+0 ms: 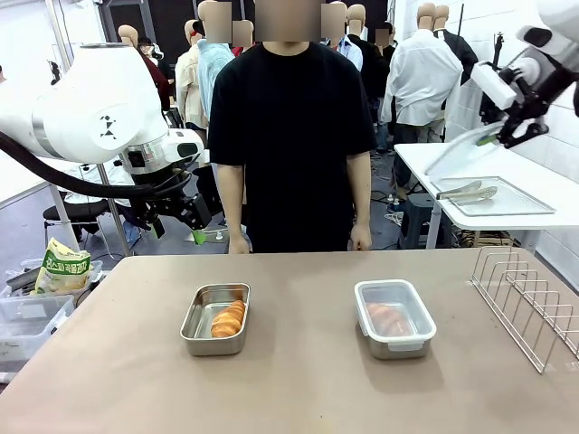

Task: Place the bread in airtight containers.
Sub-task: Pick up one Airtight Container lid and hand it to the human.

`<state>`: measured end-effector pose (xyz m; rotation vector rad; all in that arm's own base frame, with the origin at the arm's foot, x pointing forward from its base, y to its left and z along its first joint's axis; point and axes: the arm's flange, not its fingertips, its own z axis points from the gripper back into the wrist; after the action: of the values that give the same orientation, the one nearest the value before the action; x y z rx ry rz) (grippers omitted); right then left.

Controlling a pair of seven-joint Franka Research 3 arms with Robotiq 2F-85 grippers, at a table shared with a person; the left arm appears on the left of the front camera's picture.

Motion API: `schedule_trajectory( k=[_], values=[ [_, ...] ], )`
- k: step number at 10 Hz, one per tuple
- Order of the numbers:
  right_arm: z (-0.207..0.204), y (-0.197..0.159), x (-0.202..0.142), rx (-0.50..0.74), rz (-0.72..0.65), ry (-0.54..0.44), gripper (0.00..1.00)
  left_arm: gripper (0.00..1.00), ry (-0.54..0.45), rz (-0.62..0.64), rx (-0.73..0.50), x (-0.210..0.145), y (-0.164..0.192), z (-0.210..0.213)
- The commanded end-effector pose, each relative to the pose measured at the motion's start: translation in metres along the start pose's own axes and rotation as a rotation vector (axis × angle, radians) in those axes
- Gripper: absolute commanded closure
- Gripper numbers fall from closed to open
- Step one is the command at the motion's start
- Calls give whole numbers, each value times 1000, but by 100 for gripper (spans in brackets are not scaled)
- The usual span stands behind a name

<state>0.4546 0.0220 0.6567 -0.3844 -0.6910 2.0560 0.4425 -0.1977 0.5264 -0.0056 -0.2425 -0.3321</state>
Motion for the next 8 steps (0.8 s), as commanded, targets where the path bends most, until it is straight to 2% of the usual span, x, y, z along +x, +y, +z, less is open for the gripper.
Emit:
schedule_trajectory(
  k=[1,5,8],
  values=[
    [-11,-29,2,-79,103,-31,100,0,3,16,22,0,1,1],
    [-43,-84,24,-97,226,-85,100,0,3,16,22,0,1,1],
    [-61,-94,32,-29,220,-82,100,0,3,16,22,0,1,1]
  ],
)
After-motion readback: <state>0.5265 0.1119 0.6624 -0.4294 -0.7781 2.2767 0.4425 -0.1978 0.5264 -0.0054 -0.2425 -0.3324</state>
